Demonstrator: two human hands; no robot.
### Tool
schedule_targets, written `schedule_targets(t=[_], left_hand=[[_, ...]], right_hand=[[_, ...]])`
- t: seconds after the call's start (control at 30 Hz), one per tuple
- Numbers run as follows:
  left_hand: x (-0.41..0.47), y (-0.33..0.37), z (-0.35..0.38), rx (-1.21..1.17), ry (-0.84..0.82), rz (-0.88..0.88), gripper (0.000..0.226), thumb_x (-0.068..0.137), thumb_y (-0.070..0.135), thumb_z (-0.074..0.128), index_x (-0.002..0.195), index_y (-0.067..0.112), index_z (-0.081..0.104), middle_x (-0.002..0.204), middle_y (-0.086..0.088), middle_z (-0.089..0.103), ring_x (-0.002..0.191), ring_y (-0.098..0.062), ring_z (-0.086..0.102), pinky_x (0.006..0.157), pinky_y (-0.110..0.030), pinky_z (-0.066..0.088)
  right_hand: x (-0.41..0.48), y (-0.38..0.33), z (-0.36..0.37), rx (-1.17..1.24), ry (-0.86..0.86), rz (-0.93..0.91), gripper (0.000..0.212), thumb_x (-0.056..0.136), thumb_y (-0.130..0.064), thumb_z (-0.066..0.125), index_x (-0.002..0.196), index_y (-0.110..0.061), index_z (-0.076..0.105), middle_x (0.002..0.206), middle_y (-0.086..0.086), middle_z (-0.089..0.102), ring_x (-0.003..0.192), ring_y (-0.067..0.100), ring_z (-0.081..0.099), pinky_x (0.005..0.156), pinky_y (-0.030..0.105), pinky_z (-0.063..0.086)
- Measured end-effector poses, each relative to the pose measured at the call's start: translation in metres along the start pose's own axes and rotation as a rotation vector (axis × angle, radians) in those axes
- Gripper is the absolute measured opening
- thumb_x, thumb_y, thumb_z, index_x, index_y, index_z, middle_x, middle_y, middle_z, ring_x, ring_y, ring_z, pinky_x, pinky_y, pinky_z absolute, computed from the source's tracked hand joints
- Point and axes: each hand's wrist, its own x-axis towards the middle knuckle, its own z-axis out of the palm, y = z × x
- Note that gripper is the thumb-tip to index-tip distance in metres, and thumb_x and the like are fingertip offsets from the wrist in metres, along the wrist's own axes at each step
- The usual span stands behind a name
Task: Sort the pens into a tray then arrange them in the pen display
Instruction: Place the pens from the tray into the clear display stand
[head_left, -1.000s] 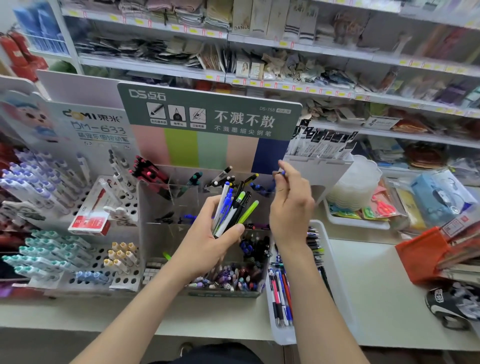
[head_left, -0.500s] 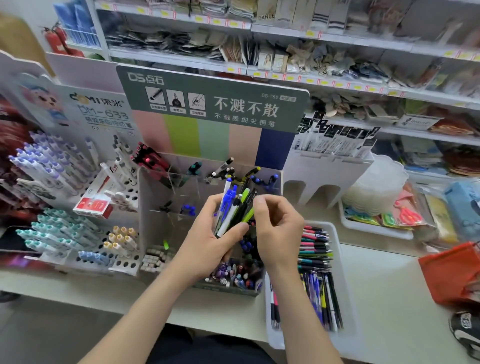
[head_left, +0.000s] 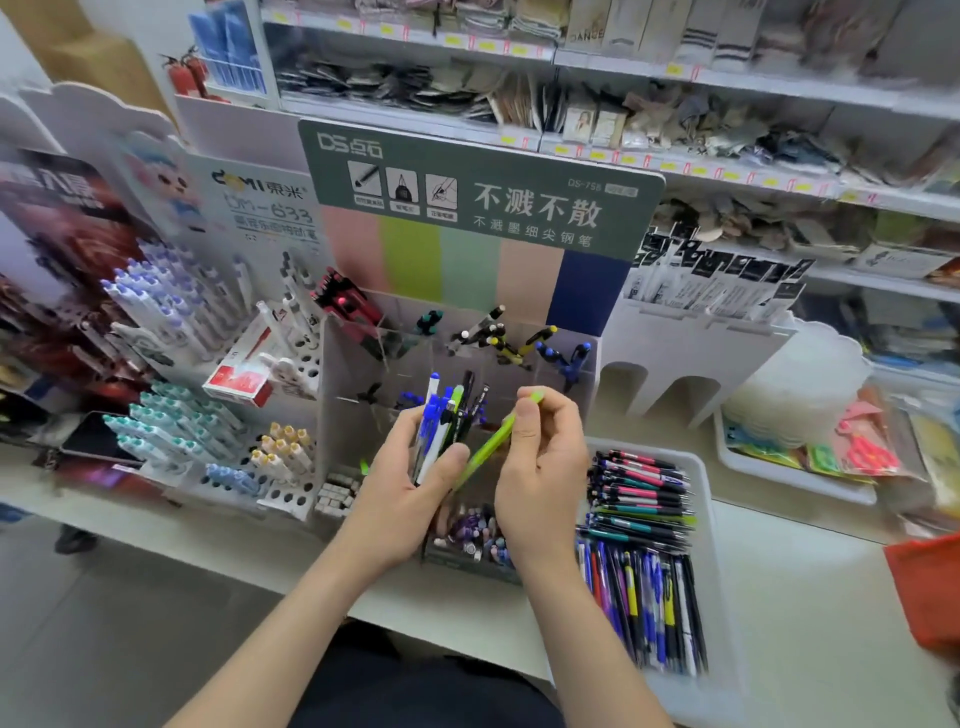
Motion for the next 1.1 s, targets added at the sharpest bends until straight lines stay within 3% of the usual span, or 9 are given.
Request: schedule_targets(t=[0.07,0.17,0.33,0.47,0.63,0.77,0.83,0.97,1.1], left_hand=[[-0.006,-0.008,-0.010,-0.021,0.064,-0.025,0.014,0.107,0.031,0.063,0.118,0.032,0.056,0.076,-0.005,0.061,0.052,-0.022,0.056,0.053,-0.043,0.053],[-0.018,-0.019,-0.028,0.003,0.191,-0.072,0.011,0.107,0.028,0.062,0.115,0.031,0.055,0.075,-0.007,0.063,0.052,-0.022,0.055,0.052,-0.032,0.049],[-0.030,-0.036,-0.047,-0.044,0.363,-0.128,0.011,0.108,0.030,0.061,0.113,0.023,0.055,0.085,-0.027,0.059,0.050,-0.024,0.046,0.044,-0.027,0.040],[-0.033,-0.047,-0.053,-0.110,0.423,-0.154,0.012,0.108,0.026,0.061,0.115,0.020,0.055,0.080,-0.014,0.065,0.047,-0.023,0.047,0.042,-0.028,0.039],[-0.034,-0.049,-0.057,-0.160,0.447,-0.171,0.014,0.108,0.023,0.060,0.120,0.016,0.056,0.077,-0.006,0.065,0.045,-0.022,0.046,0.041,-0.027,0.038],[-0.036,-0.046,-0.059,-0.177,0.429,-0.172,0.014,0.109,0.025,0.059,0.122,0.019,0.056,0.079,-0.007,0.065,0.046,-0.021,0.046,0.041,-0.026,0.038],[-0.036,-0.045,-0.060,-0.192,0.424,-0.178,0.014,0.109,0.025,0.059,0.120,0.017,0.056,0.079,-0.008,0.065,0.046,-0.020,0.045,0.040,-0.023,0.036],[-0.034,-0.044,-0.057,-0.218,0.329,-0.162,0.010,0.108,0.027,0.061,0.116,0.020,0.060,0.076,-0.011,0.062,0.044,-0.022,0.042,0.039,-0.025,0.031],[-0.032,-0.038,-0.050,-0.229,0.254,-0.125,0.006,0.107,0.024,0.061,0.112,0.021,0.059,0.071,-0.013,0.058,0.041,-0.018,0.041,0.037,-0.025,0.031]], right_hand=[[0.002,-0.001,0.004,0.043,0.061,-0.029,0.014,0.112,-0.023,0.053,0.118,-0.018,0.065,0.098,-0.004,0.069,0.090,0.019,0.068,0.076,0.039,0.060],[0.006,0.003,0.011,0.015,0.094,-0.141,0.017,0.111,-0.022,0.057,0.123,-0.013,0.066,0.106,-0.001,0.071,0.094,0.024,0.071,0.079,0.045,0.062],[-0.010,0.026,0.036,-0.163,-0.130,-0.300,0.019,0.102,-0.014,0.072,0.120,-0.008,0.075,0.101,-0.004,0.077,0.088,0.009,0.073,0.078,0.026,0.059],[-0.024,0.052,0.066,-0.212,-0.271,-0.387,0.020,0.102,-0.014,0.071,0.121,-0.006,0.073,0.104,-0.001,0.078,0.090,0.008,0.074,0.083,0.027,0.061],[-0.031,0.087,0.093,-0.466,-0.536,-0.401,0.015,0.103,-0.014,0.068,0.118,-0.016,0.066,0.092,0.001,0.076,0.077,0.023,0.073,0.068,0.043,0.060],[-0.028,0.102,0.097,-0.689,-0.573,-0.577,0.018,0.098,-0.015,0.072,0.114,-0.013,0.078,0.109,0.002,0.079,0.093,0.030,0.065,0.077,0.049,0.057],[-0.029,0.091,0.093,-0.625,-0.528,-0.511,0.024,0.106,-0.020,0.062,0.124,-0.013,0.075,0.114,0.001,0.078,0.097,0.028,0.063,0.084,0.047,0.055],[-0.026,0.050,0.081,-0.227,-0.455,0.064,0.030,0.109,-0.038,0.057,0.134,-0.027,0.070,0.105,-0.013,0.079,0.094,0.007,0.072,0.090,0.031,0.055],[-0.012,0.022,0.072,-0.148,-0.439,0.133,0.016,0.101,-0.033,0.070,0.116,-0.031,0.073,0.082,-0.011,0.078,0.071,0.003,0.068,0.078,0.037,0.056]])
